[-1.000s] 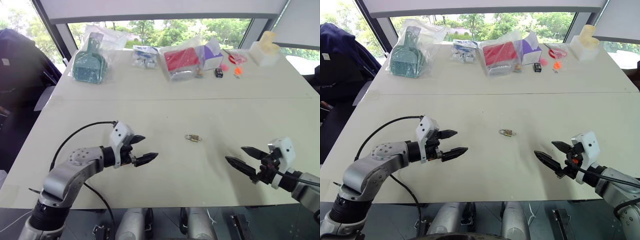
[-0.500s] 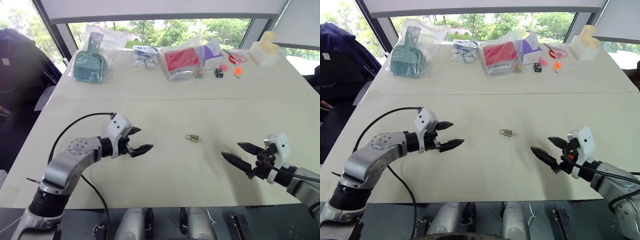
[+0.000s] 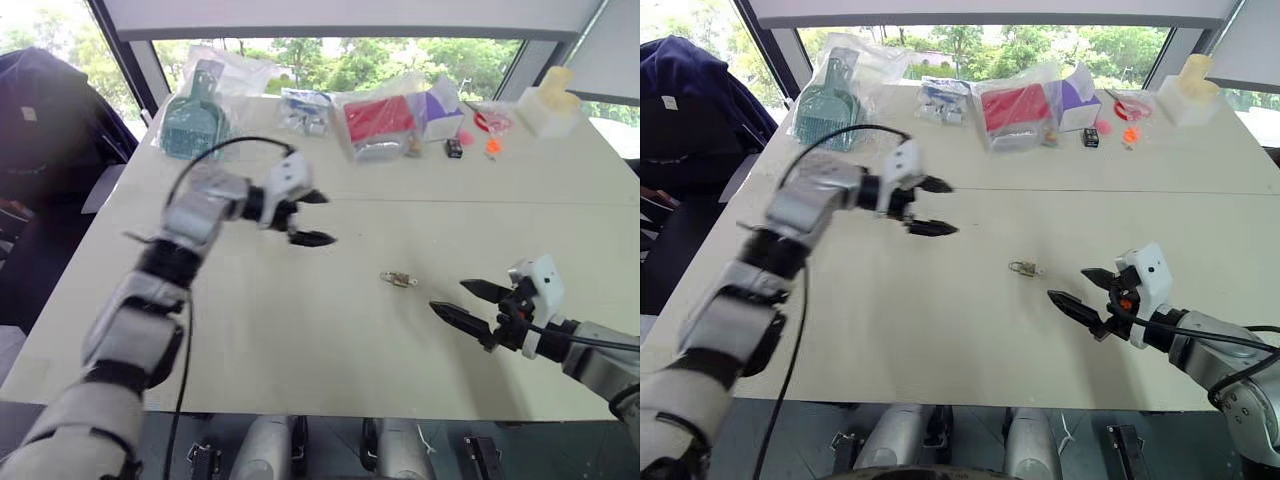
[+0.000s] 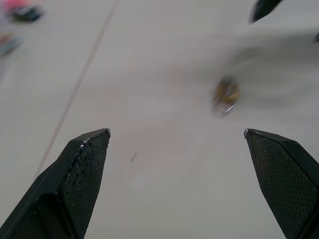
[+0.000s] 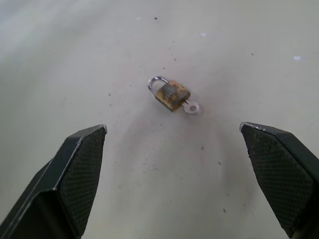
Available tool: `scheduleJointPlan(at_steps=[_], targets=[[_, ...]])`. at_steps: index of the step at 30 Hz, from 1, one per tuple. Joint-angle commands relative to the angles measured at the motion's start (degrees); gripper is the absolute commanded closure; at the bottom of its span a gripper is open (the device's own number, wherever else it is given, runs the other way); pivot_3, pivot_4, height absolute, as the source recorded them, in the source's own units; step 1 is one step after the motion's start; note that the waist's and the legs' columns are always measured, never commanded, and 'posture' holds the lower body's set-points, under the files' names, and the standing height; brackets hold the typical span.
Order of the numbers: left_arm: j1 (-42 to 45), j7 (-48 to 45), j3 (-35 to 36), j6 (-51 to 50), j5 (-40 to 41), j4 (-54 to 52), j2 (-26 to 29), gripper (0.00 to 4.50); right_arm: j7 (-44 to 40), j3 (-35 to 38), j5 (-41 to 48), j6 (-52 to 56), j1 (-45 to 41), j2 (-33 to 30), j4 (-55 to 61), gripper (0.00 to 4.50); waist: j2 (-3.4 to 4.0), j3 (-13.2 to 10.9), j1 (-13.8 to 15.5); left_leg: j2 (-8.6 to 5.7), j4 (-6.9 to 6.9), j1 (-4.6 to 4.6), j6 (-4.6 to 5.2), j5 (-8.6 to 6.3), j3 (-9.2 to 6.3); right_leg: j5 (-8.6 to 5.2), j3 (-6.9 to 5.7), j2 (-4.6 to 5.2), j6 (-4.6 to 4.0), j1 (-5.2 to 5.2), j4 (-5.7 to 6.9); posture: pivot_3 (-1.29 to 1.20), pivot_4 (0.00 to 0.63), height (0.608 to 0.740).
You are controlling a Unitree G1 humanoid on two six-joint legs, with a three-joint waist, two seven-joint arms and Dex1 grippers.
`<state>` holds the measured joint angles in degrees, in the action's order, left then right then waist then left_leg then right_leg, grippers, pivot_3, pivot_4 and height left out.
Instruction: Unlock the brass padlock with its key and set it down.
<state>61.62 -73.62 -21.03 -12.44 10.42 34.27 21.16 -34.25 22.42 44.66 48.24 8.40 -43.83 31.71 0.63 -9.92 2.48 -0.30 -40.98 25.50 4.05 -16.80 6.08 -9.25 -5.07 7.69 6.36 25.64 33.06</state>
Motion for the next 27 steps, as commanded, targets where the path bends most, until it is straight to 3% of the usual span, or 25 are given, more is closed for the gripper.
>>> scheduleJointPlan(at_steps=[1, 12, 24, 27], targets=[[3.8, -4.4, -1.3, 4.6, -2.2, 6.6, -4.8, 0.00, 1.1, 2.4, -0.5, -1.4, 2.6, 1.1, 2.7, 0.05, -0.04, 0.0, -0.3, 0.00, 0.01, 0.00, 0.00, 0.00, 0.04, 0.02, 0.00, -0.01, 0.05, 0.00, 0.00, 0.00, 0.150, 0.735], [8.5, -0.8, -1.3, 14.9, -10.5, 28.6, -19.4, 0.00, 4.8, 5.8, -0.8, -2.8, 7.5, 4.6, 5.6, 0.05, -0.07, 0.0, -0.2, 0.06, -0.16, -0.14, 0.38, -0.23, -0.13, -0.04, -0.01, 0.00, 0.08, -0.10, 0.00, 0.00, 0.150, 0.735], [8.7, 8.7, -2.8, 15.6, -21.2, 39.1, -25.7, 0.00, 8.0, 5.6, -0.2, -3.1, 7.4, 6.0, 7.4, 0.05, -0.11, 0.0, 0.0, 0.05, -0.17, -0.16, 0.39, -0.23, -0.15, -0.06, -0.02, 0.03, 0.10, -0.18, -0.02, 0.00, 0.150, 0.735], [8.4, 7.9, -2.6, 15.2, -22.2, 39.5, -25.9, 0.85, 8.7, 5.6, -0.1, -3.0, 7.6, 6.5, 8.0, 0.00, -0.12, 0.0, -0.1, 0.05, -0.17, -0.17, 0.39, -0.23, -0.17, -0.06, -0.03, 0.03, 0.10, -0.19, -0.01, 0.00, 0.150, 0.735]])
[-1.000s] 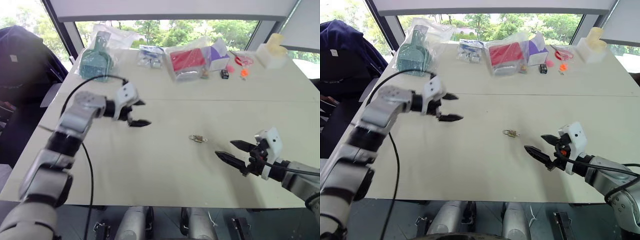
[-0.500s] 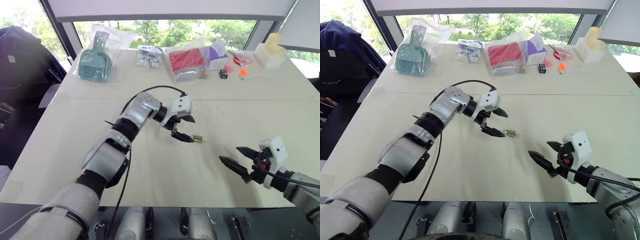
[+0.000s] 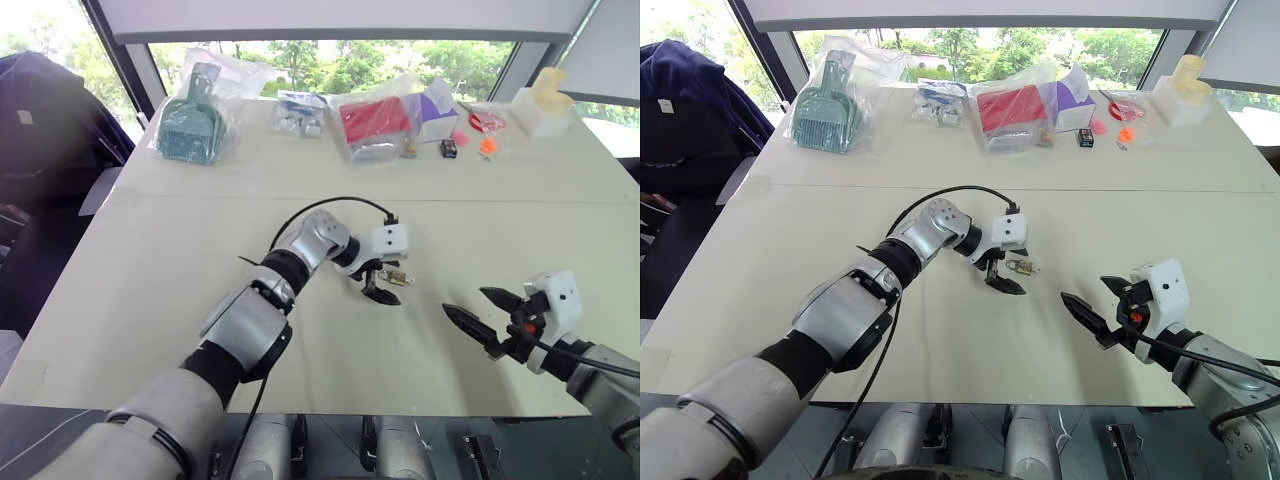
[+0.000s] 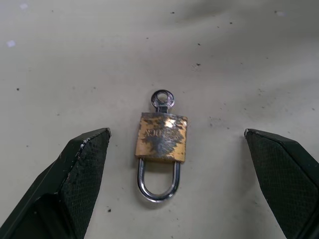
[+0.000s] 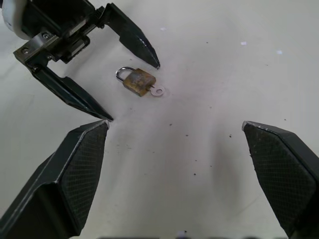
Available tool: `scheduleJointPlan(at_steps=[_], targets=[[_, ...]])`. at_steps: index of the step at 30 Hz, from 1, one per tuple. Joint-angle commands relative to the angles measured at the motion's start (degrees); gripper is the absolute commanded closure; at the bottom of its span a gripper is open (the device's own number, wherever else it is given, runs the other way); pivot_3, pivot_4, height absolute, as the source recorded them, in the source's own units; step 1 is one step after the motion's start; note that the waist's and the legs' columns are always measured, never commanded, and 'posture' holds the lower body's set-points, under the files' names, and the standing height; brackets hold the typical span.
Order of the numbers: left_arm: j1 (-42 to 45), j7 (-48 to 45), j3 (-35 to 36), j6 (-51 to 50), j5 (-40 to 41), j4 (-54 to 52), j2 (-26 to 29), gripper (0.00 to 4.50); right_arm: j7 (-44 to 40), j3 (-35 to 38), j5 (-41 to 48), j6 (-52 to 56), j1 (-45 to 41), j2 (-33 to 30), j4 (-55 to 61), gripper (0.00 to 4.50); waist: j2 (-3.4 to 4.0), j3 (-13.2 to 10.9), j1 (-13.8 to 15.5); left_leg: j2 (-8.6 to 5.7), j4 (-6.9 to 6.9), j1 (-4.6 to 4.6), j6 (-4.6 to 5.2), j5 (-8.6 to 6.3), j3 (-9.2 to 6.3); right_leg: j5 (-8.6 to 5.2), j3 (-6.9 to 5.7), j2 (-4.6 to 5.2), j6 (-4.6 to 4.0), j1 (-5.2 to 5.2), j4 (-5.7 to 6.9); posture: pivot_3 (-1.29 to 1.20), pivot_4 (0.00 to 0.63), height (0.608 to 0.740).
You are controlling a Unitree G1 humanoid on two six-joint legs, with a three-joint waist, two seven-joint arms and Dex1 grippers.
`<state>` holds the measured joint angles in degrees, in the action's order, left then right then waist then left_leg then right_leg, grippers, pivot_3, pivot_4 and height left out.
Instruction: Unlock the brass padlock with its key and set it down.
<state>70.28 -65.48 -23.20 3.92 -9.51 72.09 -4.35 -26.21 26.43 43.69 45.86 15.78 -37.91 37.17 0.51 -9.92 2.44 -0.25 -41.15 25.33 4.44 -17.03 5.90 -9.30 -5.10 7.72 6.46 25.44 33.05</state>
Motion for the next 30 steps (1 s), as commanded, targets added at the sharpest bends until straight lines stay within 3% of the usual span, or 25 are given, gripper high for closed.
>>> scheduleJointPlan(at_steps=[1, 6, 7, 13, 16, 23, 30], targets=[[-0.4, -0.6, -0.6, -1.2, -2.7, 1.8, -0.3, 1.33, 0.8, 1.5, 1.0, -0.6, 0.3, 0.7, 2.7, 0.00, 0.00, 0.0, -0.1, 0.00, 0.00, 0.00, 0.00, 0.00, 0.00, 0.00, 0.00, 0.00, 0.00, 0.01, 0.00, 0.00, 0.150, 0.735], [-1.8, -1.1, -2.5, 0.8, -5.8, 1.5, 0.7, 3.50, 1.6, 1.0, 1.6, 0.0, -0.2, 0.8, 3.2, 0.00, -0.01, 0.0, -0.1, 0.01, 0.02, -0.01, 0.00, 0.00, 0.00, 0.00, -0.01, -0.01, 0.00, 0.01, 0.00, 0.00, 0.150, 0.735], [-2.0, -0.7, -2.5, 1.3, -6.1, 1.3, 1.0, 3.76, 1.7, 0.7, 1.8, 0.2, -0.6, 0.7, 3.1, 0.00, -0.02, 0.0, -0.1, 0.01, 0.02, -0.02, 0.00, 0.00, 0.00, 0.00, -0.01, -0.01, 0.00, 0.01, 0.00, 0.00, 0.150, 0.735], [-2.0, 0.2, 2.7, 11.6, -1.8, -4.2, 4.8, 3.76, 5.9, -0.1, 9.8, 4.9, -7.1, 3.4, 1.4, 0.00, -0.04, 0.0, -0.5, 0.08, 0.05, -0.04, -0.01, 0.00, 0.01, 0.01, -0.01, -0.04, -0.01, 0.07, 0.06, 0.00, 0.150, 0.735], [-4.2, -5.5, 7.7, 13.0, 5.1, -14.5, 8.6, 3.76, 9.6, 0.1, 18.2, 6.2, -12.7, 6.6, -0.4, 0.00, -0.02, 0.0, -0.5, 0.10, 0.08, 0.02, -0.03, 0.01, 0.02, 0.01, 0.00, -0.04, -0.01, 0.20, 0.13, 0.00, 0.150, 0.735], [-16.1, -5.7, 12.0, -0.5, 14.0, -45.2, 14.3, 3.76, 13.5, -2.9, 22.1, 5.4, -20.9, 10.1, -6.6, 0.00, 0.05, 0.1, -0.4, -0.01, 0.06, 0.03, -0.03, 0.01, 0.05, 0.04, 0.01, 0.07, -0.05, 0.10, 0.08, 0.00, 0.150, 0.735], [-21.8, -0.1, 12.0, -10.4, 16.5, -59.7, 15.7, 3.76, 15.4, -4.8, 26.1, 4.6, -24.9, 13.3, -8.9, 0.00, 0.06, 0.1, -0.2, -0.03, 0.02, 0.01, -0.06, 0.05, -0.01, 0.05, 0.01, 0.00, -0.04, 0.04, 0.15, 0.00, 0.150, 0.735]])
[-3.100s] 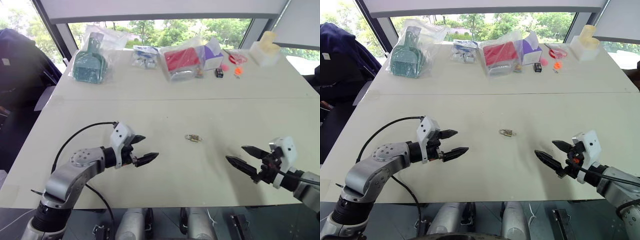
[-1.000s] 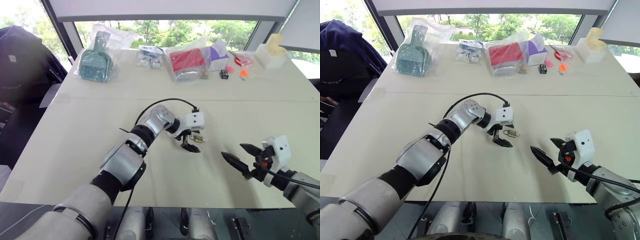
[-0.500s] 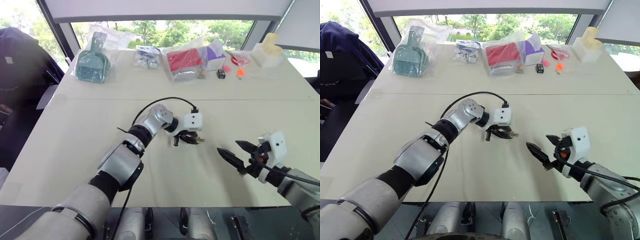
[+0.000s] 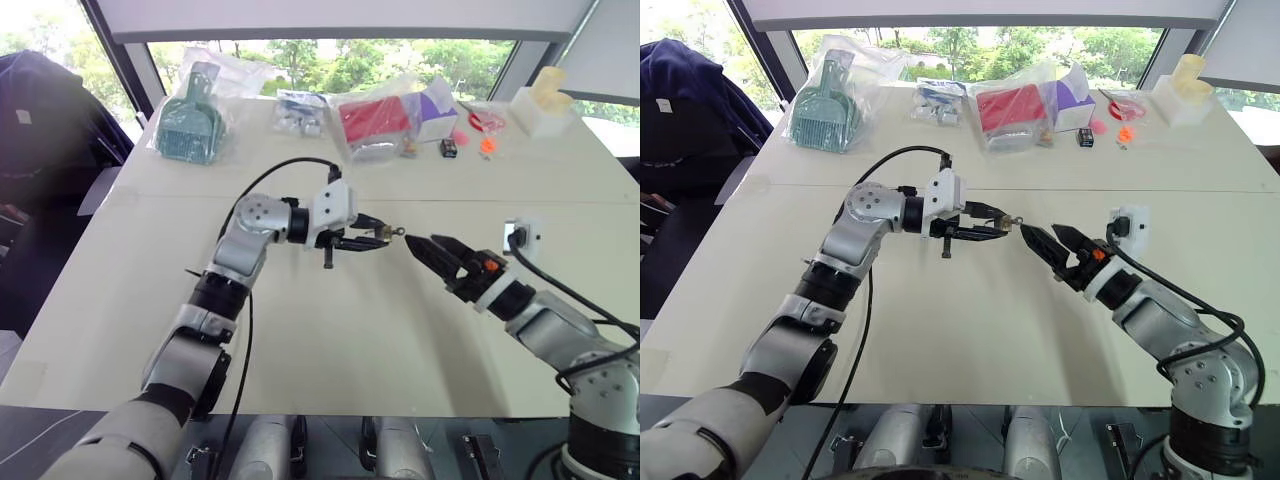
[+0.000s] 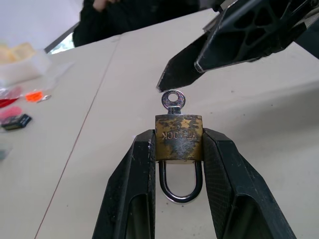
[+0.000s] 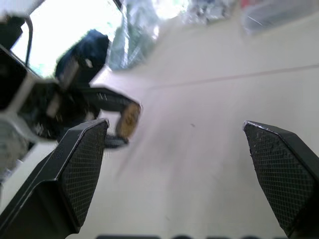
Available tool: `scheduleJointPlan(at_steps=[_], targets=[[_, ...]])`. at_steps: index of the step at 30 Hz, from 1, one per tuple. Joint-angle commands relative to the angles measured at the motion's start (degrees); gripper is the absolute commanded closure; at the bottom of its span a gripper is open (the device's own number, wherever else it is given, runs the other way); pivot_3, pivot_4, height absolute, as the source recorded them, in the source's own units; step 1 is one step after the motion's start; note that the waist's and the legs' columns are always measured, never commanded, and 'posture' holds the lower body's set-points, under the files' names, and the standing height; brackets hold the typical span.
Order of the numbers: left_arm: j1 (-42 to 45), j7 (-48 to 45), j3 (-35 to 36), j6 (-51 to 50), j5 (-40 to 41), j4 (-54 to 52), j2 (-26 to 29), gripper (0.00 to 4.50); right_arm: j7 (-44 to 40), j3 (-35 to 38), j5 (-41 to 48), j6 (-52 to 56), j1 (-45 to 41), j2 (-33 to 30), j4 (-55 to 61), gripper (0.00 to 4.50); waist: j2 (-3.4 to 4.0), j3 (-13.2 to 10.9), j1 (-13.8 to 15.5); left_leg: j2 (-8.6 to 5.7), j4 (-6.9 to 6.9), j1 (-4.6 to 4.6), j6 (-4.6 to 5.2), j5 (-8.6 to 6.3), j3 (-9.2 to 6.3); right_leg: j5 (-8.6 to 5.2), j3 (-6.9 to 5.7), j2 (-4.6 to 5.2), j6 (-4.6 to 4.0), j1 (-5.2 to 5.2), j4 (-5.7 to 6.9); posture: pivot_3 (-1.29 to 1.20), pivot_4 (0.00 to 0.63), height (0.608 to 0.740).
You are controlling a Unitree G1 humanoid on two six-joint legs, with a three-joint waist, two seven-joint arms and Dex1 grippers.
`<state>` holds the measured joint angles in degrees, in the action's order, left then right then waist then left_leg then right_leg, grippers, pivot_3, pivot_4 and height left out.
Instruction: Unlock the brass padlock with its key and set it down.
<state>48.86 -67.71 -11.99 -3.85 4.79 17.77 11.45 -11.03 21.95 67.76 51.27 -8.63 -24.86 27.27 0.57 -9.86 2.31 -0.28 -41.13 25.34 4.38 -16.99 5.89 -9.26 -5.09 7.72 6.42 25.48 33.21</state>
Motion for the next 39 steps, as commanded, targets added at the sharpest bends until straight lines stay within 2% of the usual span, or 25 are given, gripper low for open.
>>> scheduleJointPlan(at_steps=[1, 4, 6, 7, 10, 14, 15, 19, 21, 22, 28, 38, 39], targets=[[-0.7, 2.6, 0.6, -3.3, 2.4, -6.3, 0.0, 3.76, 0.3, -0.7, 2.2, -0.9, -0.3, 0.4, 1.1, 0.00, 0.01, 0.0, -0.2, 0.00, 0.00, -0.02, 0.00, 0.00, 0.01, 0.00, 0.00, 0.00, 0.00, -0.01, 0.00, 0.00, 0.150, 0.735], [-1.2, 3.4, 0.2, -4.7, 3.0, -7.9, 0.4, 3.76, 0.8, -1.3, 3.4, -1.2, 0.0, 0.5, 1.4, 0.00, 0.01, 0.0, -0.2, 0.01, 0.02, -0.04, 0.00, 0.00, 0.02, 0.00, 0.00, -0.03, 0.02, -0.02, -0.01, 0.00, 0.150, 0.735], [-1.3, 3.5, 0.1, -5.1, 3.4, -8.5, 0.6, 3.76, 1.2, -1.2, 4.1, -1.8, 0.0, 1.0, 1.5, 0.56, 0.01, 0.0, -0.2, 0.02, 0.02, -0.04, 0.00, 0.00, 0.02, 0.00, 0.00, -0.06, 0.02, -0.01, 0.00, 0.00, 0.150, 0.735], [-1.3, 3.5, 0.0, -5.3, 3.6, -8.7, 0.8, 3.76, 1.4, -1.2, 4.3, -2.2, -0.1, 1.2, 1.5, 0.88, 0.01, 0.0, -0.2, 0.02, 0.02, -0.04, -0.01, 0.01, 0.01, 0.00, 0.00, -0.06, 0.02, -0.01, 0.00, 0.00, 0.150, 0.735], [-1.3, 3.4, -0.6, -5.1, 3.9, -8.9, 1.1, 3.76, 2.6, -1.0, 5.9, -3.3, -0.4, 2.1, 1.5, 2.31, 0.01, 0.0, -0.2, 0.02, 0.01, -0.04, -0.02, 0.01, 0.02, 0.01, 0.00, -0.07, 0.03, -0.02, 0.00, 0.00, 0.150, 0.735], [-1.2, 3.4, -1.0, -4.5, 4.0, -8.8, 1.5, 3.76, 3.6, -2.2, 7.0, -3.8, 0.0, 2.5, 2.1, 4.41, 0.01, 0.0, -0.2, 0.02, 0.02, -0.04, -0.02, 0.01, 0.02, 0.01, 0.00, -0.07, 0.03, -0.02, 0.00, 0.00, 0.150, 0.735], [-1.1, 3.5, -1.2, -4.3, 4.0, -8.7, 1.5, 3.76, 3.6, -2.6, 7.2, -4.0, 0.2, 2.5, 2.3, 4.48, 0.01, 0.0, -0.2, 0.02, 0.02, -0.05, -0.02, 0.01, 0.02, 0.01, 0.00, -0.07, 0.03, -0.02, 0.00, 0.00, 0.150, 0.735], [-1.3, 4.0, -1.5, -2.9, 3.2, -7.4, 1.8, 3.76, 4.1, -3.3, 7.3, -5.4, 0.3, 3.0, 2.6, 4.48, 0.01, 0.0, -0.2, 0.02, 0.02, -0.05, -0.03, 0.02, 0.03, 0.00, 0.00, -0.07, 0.02, -0.03, 0.00, 0.00, 0.150, 0.735], [-1.3, 4.4, -1.5, -2.4, 3.1, -7.0, 2.0, 3.76, 4.0, -3.4, 7.4, -5.7, 0.5, 2.9, 2.6, 3.98, 0.01, 0.0, -0.2, 0.02, 0.02, -0.05, -0.03, 0.02, 0.03, 0.01, 0.00, -0.07, 0.03, -0.03, 0.00, 0.00, 0.150, 0.735], [-1.2, 4.6, -1.5, -2.3, 3.1, -6.9, 2.0, 3.76, 4.1, -3.5, 7.2, -5.9, 0.6, 2.9, 2.6, 3.68, 0.01, 0.0, -0.2, 0.02, 0.02, -0.05, -0.03, 0.02, 0.03, 0.01, 0.00, -0.07, 0.03, -0.03, 0.00, 0.00, 0.150, 0.735], [-1.0, 5.7, -1.6, -1.2, 3.1, -6.1, 2.3, 3.76, 4.8, -2.8, 9.6, -6.4, 0.5, 2.2, 2.5, 0.73, 0.01, 0.0, -0.2, 0.02, 0.02, -0.05, -0.03, 0.02, 0.03, 0.00, 0.00, -0.08, 0.02, -0.02, 0.00, 0.00, 0.150, 0.735], [-2.0, 5.8, -2.5, -1.0, 3.6, -8.2, 2.4, 3.76, 6.0, -3.9, 10.7, -7.7, -0.6, 2.0, 1.7, 0.73, 0.01, 0.0, -0.2, 0.03, 0.02, -0.05, -0.03, 0.02, 0.03, 0.00, 0.00, -0.07, 0.01, -0.02, 0.00, 0.00, 0.150, 0.735], [-2.0, 5.8, -2.6, -1.1, 3.6, -8.4, 2.4, 3.76, 6.1, -4.1, 10.5, -7.8, -0.7, 2.1, 1.6, 0.97, 0.01, 0.0, -0.2, 0.03, 0.02, -0.05, -0.03, 0.02, 0.03, 0.00, 0.00, -0.07, 0.01, -0.02, -0.01, 0.00, 0.150, 0.735]])
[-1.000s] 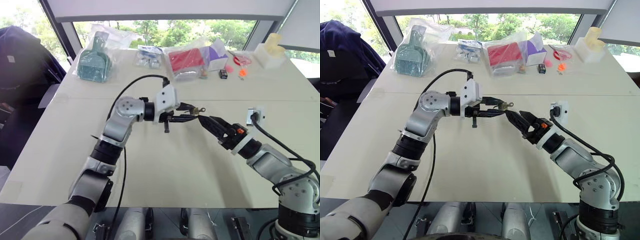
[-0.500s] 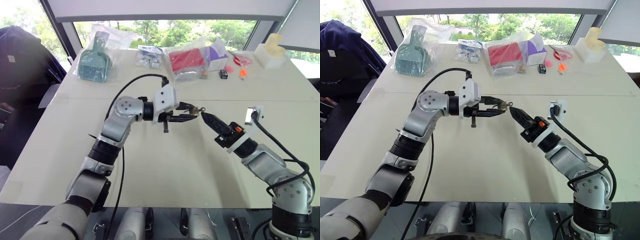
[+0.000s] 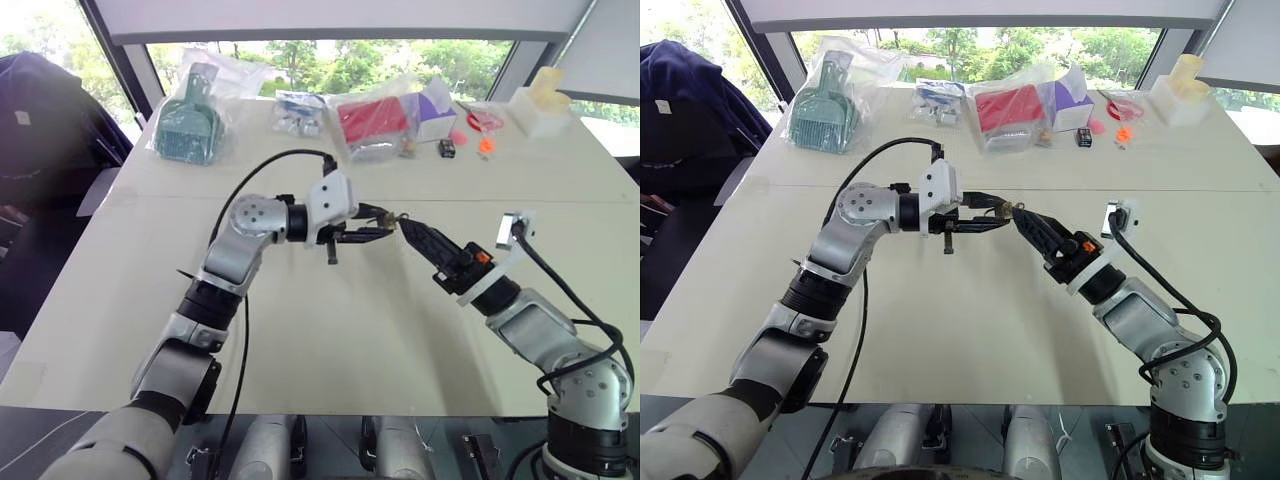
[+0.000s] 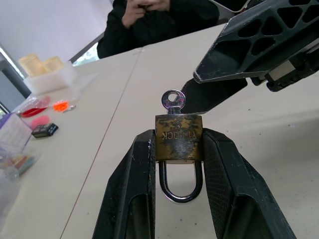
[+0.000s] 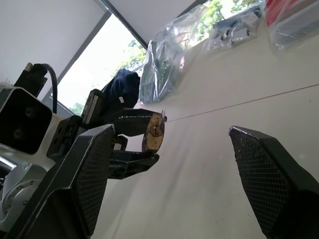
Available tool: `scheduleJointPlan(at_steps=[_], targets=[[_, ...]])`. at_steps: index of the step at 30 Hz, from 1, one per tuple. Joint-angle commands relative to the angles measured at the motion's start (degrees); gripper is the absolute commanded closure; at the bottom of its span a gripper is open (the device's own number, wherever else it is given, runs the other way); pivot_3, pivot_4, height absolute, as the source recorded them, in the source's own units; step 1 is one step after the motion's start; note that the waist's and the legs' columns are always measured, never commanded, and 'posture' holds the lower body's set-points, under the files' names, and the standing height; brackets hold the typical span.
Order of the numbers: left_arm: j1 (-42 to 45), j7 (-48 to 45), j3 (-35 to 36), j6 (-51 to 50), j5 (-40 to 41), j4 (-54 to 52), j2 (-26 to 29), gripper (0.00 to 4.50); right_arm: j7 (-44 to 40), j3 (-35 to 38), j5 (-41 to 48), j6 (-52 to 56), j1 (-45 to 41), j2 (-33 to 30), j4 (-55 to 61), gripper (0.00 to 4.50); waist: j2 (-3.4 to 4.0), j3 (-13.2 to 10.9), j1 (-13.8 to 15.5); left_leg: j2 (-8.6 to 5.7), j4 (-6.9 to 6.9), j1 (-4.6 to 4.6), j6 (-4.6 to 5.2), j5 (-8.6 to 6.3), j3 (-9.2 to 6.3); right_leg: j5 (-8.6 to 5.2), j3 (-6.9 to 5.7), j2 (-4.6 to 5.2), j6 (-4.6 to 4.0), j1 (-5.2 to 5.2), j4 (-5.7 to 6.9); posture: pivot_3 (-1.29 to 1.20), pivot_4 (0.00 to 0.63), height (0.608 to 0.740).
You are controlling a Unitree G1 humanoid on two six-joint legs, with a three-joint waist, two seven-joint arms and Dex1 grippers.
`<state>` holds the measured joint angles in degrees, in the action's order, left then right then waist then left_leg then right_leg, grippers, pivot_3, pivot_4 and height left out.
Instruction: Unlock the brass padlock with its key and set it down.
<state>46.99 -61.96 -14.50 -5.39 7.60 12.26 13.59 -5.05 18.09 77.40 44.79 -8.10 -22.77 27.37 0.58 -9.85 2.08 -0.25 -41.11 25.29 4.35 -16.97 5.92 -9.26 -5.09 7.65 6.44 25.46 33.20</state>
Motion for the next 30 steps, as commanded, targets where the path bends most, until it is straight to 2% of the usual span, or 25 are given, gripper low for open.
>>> scheduleJointPlan(at_steps=[1, 2, 7, 8, 18, 30], targets=[[-0.3, 0.1, -0.2, 0.4, 0.8, -3.1, 0.2, 3.76, 0.2, -0.4, 0.7, -1.4, -1.4, 0.1, 1.4, 1.24, 0.00, 0.0, 0.0, 0.00, 0.00, 0.00, 0.00, 0.00, 0.00, 0.00, 0.00, 0.00, 0.00, 0.00, 0.00, 0.00, 0.150, 0.735], [-0.5, 0.2, -0.3, 0.3, 0.8, -3.5, 0.2, 3.76, 0.5, -0.7, 0.6, -1.6, -1.6, 0.2, 1.2, 1.49, 0.00, 0.0, 0.0, 0.00, 0.00, 0.00, 0.00, 0.00, 0.00, 0.00, 0.00, 0.00, 0.00, 0.00, 0.00, 0.00, 0.150, 0.735], [-1.0, 0.5, -0.6, 0.0, 0.7, -4.6, 0.1, 3.76, 1.2, -1.6, 0.7, -2.0, -1.9, 0.6, 1.1, 4.09, 0.00, 0.0, 0.1, 0.00, 0.00, 0.00, 0.00, 0.00, 0.00, 0.00, 0.00, 0.00, 0.00, 0.00, 0.00, 0.00, 0.150, 0.735], [-1.0, 0.6, -0.5, 0.2, 0.6, -4.6, 0.1, 3.76, 1.3, -1.8, 0.8, -2.0, -1.9, 0.6, 1.1, 4.46, 0.00, 0.0, 0.0, 0.00, 0.00, 0.00, 0.00, 0.00, 0.00, 0.00, 0.00, 0.00, 0.00, 0.00, 0.00, 0.00, 0.150, 0.735], [0.5, 5.2, -0.5, 11.3, -4.1, -3.1, -0.6, 3.76, 3.3, -2.8, 0.9, -3.5, -1.6, 2.1, 0.8, 4.46, 0.00, 0.0, 0.1, 0.00, 0.00, 0.00, 0.00, 0.00, 0.00, 0.00, 0.00, 0.00, 0.00, 0.00, 0.00, 0.00, 0.150, 0.735], [2.0, 13.4, -2.2, 31.1, -13.3, 0.8, -0.3, 3.76, 8.9, -2.5, 4.0, -7.2, -2.4, 7.2, -1.0, 4.46, 0.01, 0.0, 0.1, 0.00, 0.01, 0.00, 0.00, 0.00, 0.01, 0.01, 0.00, 0.01, 0.01, 0.01, 0.00, 0.00, 0.150, 0.735]])
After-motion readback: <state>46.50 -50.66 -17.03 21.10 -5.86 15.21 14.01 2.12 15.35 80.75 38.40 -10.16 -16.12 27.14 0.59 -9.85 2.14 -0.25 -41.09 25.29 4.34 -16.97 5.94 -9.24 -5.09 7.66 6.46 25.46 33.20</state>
